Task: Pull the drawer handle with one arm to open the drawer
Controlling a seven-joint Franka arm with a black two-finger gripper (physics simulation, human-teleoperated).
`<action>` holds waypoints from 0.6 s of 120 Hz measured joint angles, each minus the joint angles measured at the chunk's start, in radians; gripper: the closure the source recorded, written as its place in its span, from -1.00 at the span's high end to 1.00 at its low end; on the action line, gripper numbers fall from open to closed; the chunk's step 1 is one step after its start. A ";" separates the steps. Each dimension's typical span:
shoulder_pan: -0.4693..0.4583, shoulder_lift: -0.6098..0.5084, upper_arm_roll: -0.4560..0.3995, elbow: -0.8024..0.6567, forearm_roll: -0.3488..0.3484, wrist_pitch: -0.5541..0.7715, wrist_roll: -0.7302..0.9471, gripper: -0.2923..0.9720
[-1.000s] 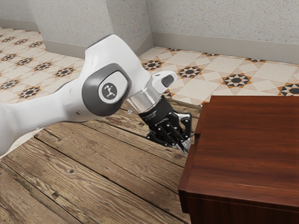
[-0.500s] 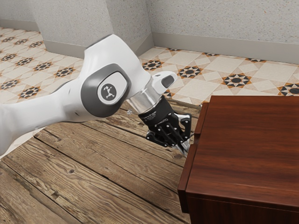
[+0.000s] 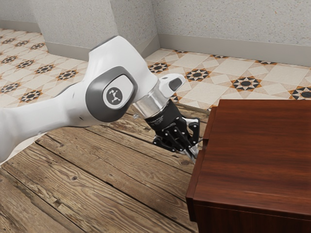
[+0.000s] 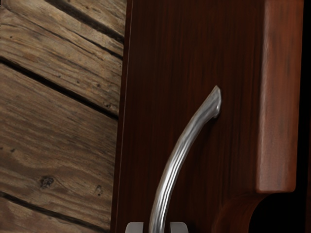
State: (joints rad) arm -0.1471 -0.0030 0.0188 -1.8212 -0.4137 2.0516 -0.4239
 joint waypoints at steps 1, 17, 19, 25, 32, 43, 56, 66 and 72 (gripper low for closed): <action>0.000 0.000 0.000 0.000 0.000 0.000 0.000 -0.62; -0.012 -0.004 0.014 -0.003 0.002 -0.001 0.000 -0.62; -0.013 -0.005 0.016 -0.003 0.002 -0.001 0.000 -0.62; -0.016 -0.005 0.020 -0.005 0.003 -0.001 0.000 -0.62; -0.019 -0.006 0.024 -0.007 0.003 -0.002 0.001 -0.62; -0.020 -0.012 0.032 -0.015 0.004 -0.003 0.002 -0.62; -0.022 -0.027 0.047 -0.030 0.004 -0.005 0.003 -0.62; -0.016 -0.039 0.058 -0.039 0.004 -0.006 0.004 -0.62; -0.006 -0.044 0.060 -0.042 0.004 -0.007 0.004 -0.62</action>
State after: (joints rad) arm -0.1534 -0.0465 0.0786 -1.8630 -0.4092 2.0442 -0.4199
